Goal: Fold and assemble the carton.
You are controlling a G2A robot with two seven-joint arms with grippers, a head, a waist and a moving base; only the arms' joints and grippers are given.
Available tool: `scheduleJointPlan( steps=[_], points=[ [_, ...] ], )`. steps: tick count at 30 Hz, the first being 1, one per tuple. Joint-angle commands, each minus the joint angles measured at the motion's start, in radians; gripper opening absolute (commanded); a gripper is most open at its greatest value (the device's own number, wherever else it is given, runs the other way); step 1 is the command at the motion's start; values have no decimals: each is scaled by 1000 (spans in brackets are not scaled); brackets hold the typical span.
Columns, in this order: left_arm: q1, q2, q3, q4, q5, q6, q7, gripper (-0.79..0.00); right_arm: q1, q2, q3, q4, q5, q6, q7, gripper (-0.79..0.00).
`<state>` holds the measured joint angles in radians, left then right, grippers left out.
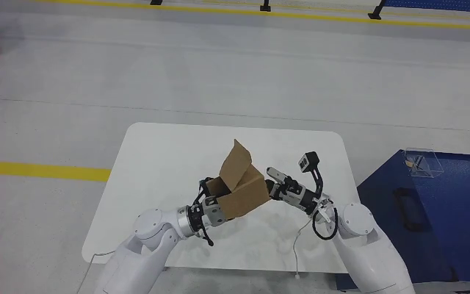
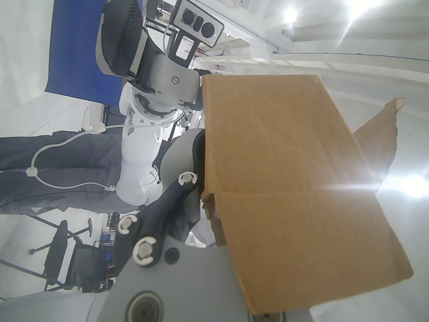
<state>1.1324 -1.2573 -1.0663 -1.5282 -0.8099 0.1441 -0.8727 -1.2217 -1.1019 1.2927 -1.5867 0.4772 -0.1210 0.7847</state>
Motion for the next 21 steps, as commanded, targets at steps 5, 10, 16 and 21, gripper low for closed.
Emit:
scheduleJointPlan(
  steps=[5, 10, 16, 21],
  points=[
    [-9, -2, -2, 11, -10, 3, 2, -785, -12, 7, 9, 12, -42, 41, 38, 0],
    [-20, -4, 10, 14, 0, 8, -2, -785, 4, 2, -34, 16, -76, 53, 41, 0],
    [-32, -7, 20, 27, 8, 3, -2, -785, 21, -5, -60, 22, -64, 43, 40, 0],
    [-35, -6, 13, 28, 21, -6, 9, -785, 25, -4, -43, 30, -37, 28, 45, 0]
  ],
)
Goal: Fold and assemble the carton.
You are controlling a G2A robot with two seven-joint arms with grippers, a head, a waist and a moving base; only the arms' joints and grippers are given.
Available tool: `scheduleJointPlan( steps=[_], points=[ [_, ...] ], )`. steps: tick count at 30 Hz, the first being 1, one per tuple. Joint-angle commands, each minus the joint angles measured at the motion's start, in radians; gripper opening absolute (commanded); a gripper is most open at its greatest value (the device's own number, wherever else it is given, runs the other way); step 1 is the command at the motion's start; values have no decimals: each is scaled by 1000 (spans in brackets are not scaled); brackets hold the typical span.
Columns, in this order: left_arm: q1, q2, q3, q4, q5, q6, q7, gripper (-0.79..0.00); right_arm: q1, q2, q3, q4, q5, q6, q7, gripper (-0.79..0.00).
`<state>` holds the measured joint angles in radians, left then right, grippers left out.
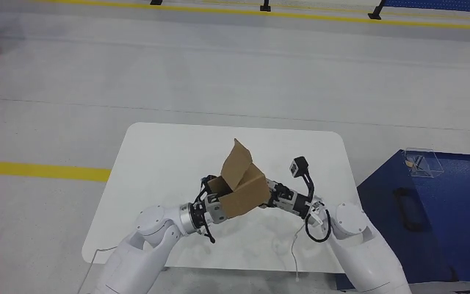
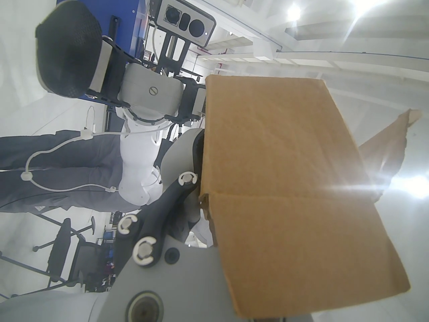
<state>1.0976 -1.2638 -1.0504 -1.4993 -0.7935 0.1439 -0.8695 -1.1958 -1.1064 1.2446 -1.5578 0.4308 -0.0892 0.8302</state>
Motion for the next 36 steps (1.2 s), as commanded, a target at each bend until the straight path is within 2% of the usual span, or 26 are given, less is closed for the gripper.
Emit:
scheduleJointPlan(
  steps=[1, 4, 13, 19, 22, 24, 25, 26, 27, 28, 30, 33, 35, 36],
  points=[
    [1, 1, -7, -7, 6, -21, 2, -785, -2, 0, 15, 0, 26, -15, -1, 0],
    [2, 1, -12, -11, 8, -38, -6, -785, -14, -1, 43, 11, 136, -7, 8, 0],
    [2, 1, -12, -11, 8, -38, -6, -785, -14, -1, 43, 11, 136, -7, 8, 0],
    [2, 1, -12, -11, 8, -38, -6, -785, -48, 3, 87, -14, 111, -17, -80, 0],
    [25, 2, -7, -86, 34, 20, 91, -785, -63, 3, 110, -14, 150, -18, -98, 0],
    [52, 0, -9, -171, 27, 114, 250, -785, -66, 3, 120, -11, 168, -18, -104, 0],
    [69, -2, -10, -214, 18, 152, 360, -785, -69, 2, 122, -11, 177, -22, -107, 0],
    [91, -7, -1, -242, -15, 232, 485, -785, -73, 1, 123, -11, 188, -25, -104, 0],
    [104, -14, 4, -276, -56, 312, 627, -785, -75, 1, 126, -11, 194, -28, -100, 0],
    [111, -22, 6, -317, -76, 336, 777, -785, -77, 1, 128, -9, 201, -31, -96, 0],
    [150, -48, 17, -341, -270, 365, 1100, -785, -83, 0, 129, -9, 227, -36, -76, 0],
    [159, -91, 50, -383, -548, 267, 1501, -785, -94, -1, 129, -14, 231, -48, -69, 0],
    [140, -112, 78, -398, -660, 196, 1684, -785, -100, -2, 126, -17, 233, -53, -70, 0],
    [137, -123, 82, -407, -732, 124, 1739, -785, -102, -2, 126, -17, 233, -53, -69, 0]
  ],
)
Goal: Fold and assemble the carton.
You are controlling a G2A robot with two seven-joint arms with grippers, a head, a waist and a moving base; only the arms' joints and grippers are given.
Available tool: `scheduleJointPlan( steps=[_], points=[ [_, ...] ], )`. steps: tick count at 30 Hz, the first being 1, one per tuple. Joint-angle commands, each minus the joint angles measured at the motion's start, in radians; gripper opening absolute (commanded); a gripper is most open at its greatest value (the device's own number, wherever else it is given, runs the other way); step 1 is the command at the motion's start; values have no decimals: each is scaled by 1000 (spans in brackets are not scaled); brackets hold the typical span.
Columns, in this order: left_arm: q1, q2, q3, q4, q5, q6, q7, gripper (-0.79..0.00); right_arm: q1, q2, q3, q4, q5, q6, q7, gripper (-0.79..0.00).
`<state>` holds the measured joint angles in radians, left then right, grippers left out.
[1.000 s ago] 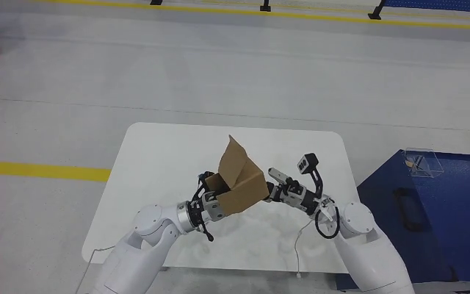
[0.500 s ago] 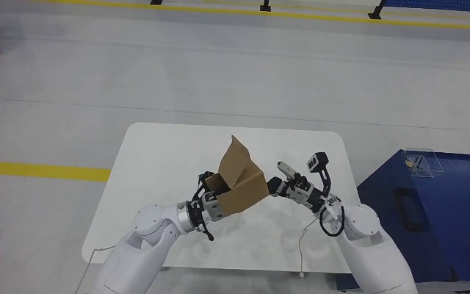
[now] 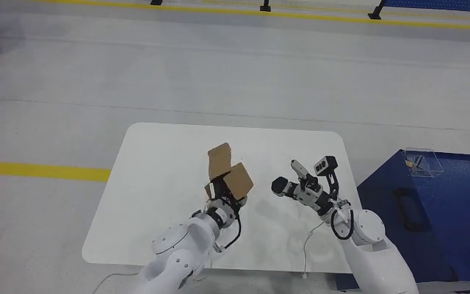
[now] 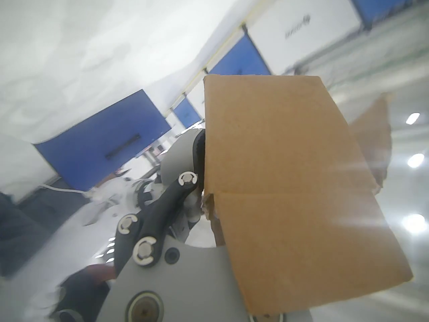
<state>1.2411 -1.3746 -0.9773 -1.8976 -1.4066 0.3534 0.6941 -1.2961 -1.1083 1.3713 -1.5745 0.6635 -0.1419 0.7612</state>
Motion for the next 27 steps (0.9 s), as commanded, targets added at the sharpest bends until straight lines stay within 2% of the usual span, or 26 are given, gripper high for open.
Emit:
scheduleJointPlan(
  steps=[1, 4, 7, 9, 15, 16, 17, 18, 19, 24, 27],
  points=[
    [-12, -20, 21, -11, -156, -130, 231, -785, -3, -1, -1, 0, 0, -1, 1, 0],
    [-18, -42, 42, -8, -235, -298, 373, -785, -6, -2, -7, 3, 3, 0, 5, 0],
    [-33, -62, 71, 33, -308, -403, 499, -785, -4, -4, -18, 6, 2, 5, 8, 0],
    [-65, -71, 99, 80, -298, -419, 563, -785, -1, -6, -28, 8, 6, 10, 17, 0],
    [-148, -104, 139, 204, -351, -485, 629, -785, 9, -11, -51, 22, 2, 13, 25, 0],
    [-159, -109, 144, 215, -357, -491, 636, -665, 10, -12, -53, 23, 1, 13, 25, 0],
    [-169, -113, 148, 226, -359, -495, 639, -400, 11, -12, -56, 23, -1, 14, 27, 0],
    [-175, -117, 152, 234, -371, -498, 641, -62, 11, -12, -57, 24, -4, 15, 27, 0],
    [-181, -121, 154, 244, -383, -499, 646, 0, 12, -13, -57, 25, -5, 16, 27, 0],
    [-194, -132, 163, 261, -364, -505, 659, 0, 16, -13, -50, 32, -4, 21, 30, 0],
    [-181, -131, 169, 218, -310, -487, 634, 0, 20, -13, -48, 35, -4, 26, 32, 0]
  ],
)
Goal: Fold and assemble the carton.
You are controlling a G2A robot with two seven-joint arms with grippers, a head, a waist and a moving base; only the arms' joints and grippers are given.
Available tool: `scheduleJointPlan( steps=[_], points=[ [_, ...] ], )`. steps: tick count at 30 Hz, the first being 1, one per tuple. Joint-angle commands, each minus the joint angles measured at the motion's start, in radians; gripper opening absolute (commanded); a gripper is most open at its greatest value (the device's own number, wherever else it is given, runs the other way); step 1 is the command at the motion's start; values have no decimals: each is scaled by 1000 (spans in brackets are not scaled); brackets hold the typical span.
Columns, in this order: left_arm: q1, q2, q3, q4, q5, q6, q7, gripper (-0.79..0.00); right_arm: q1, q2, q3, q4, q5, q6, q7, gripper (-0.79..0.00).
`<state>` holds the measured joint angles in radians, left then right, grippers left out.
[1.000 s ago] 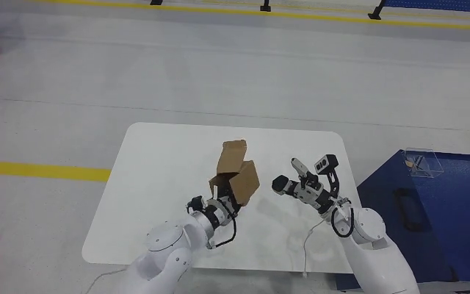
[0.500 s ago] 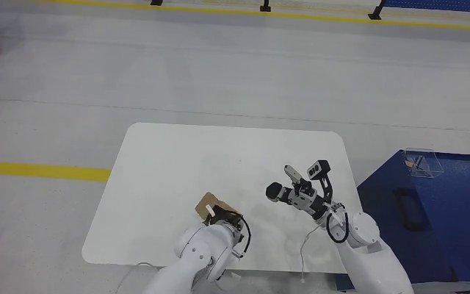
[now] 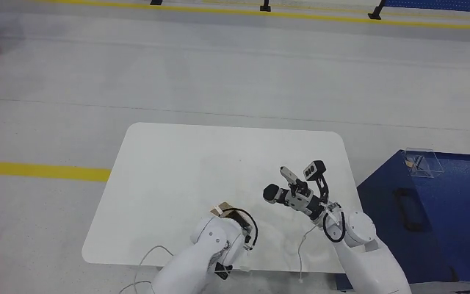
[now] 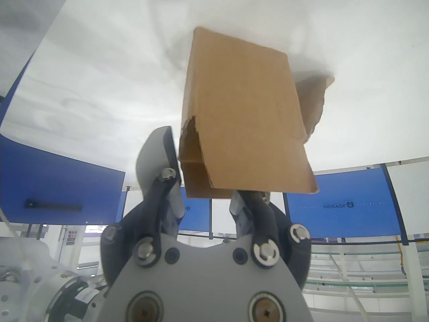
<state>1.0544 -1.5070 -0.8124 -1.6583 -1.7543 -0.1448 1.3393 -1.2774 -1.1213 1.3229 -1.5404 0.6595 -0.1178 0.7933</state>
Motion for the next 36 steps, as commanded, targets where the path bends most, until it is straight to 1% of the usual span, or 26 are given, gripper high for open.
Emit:
scheduleJointPlan(
  steps=[1, 5, 6, 8, 9, 10, 11, 12, 13, 16, 18, 20, 21, 23, 25, 36],
  points=[
    [18, 4, 6, -47, 68, 18, -14, 0, 3, 0, 1, 0, 1, 4, -1, 0],
    [82, 18, 0, -245, 159, 91, -73, 0, 4, -1, 0, -11, -7, 12, -8, 0],
    [97, 25, 0, -292, 196, 148, -89, 0, 4, -1, 0, -13, -10, 14, -10, 0],
    [122, 44, 2, -370, 272, 332, -124, 0, 5, -1, 2, -16, -16, 15, -17, 0],
    [138, 54, -11, -405, 290, 411, -160, 0, 5, -2, 2, -18, -21, 16, -21, 0],
    [152, 65, -22, -430, 304, 506, -214, 0, 5, -2, 3, -20, -25, 16, -25, 0],
    [169, 74, -51, -454, 312, 555, -281, 0, 5, -2, 3, -22, -28, 16, -29, 0],
    [189, 83, -82, -467, 325, 586, -351, 0, 5, -2, 4, -23, -32, 16, -35, 0],
    [199, 93, -112, -469, 378, 626, -413, 0, 5, -2, 4, -25, -36, 16, -40, 0],
    [234, 120, -184, -445, 558, 665, -661, 0, 6, -3, 4, -28, -46, 18, -58, 0],
    [262, 138, -217, -407, 707, 639, -833, 0, 7, -4, 4, -31, -55, 21, -75, 0],
    [299, 153, -246, -368, 786, 604, -997, 0, 7, -5, -1, -39, -59, 26, -89, 0],
    [310, 161, -263, -347, 848, 586, -1060, 0, 8, -6, -4, -44, -67, 32, -99, 0],
    [338, 173, -288, -320, 929, 509, -1201, 0, 12, -8, -11, -54, -79, 42, -118, 0],
    [369, 183, -317, -290, 970, 447, -1320, 0, 12, -8, -11, -54, -79, 42, -118, 0],
    [369, 183, -317, -290, 970, 447, -1320, 0, 12, -8, -11, -54, -79, 42, -118, 0]
  ],
)
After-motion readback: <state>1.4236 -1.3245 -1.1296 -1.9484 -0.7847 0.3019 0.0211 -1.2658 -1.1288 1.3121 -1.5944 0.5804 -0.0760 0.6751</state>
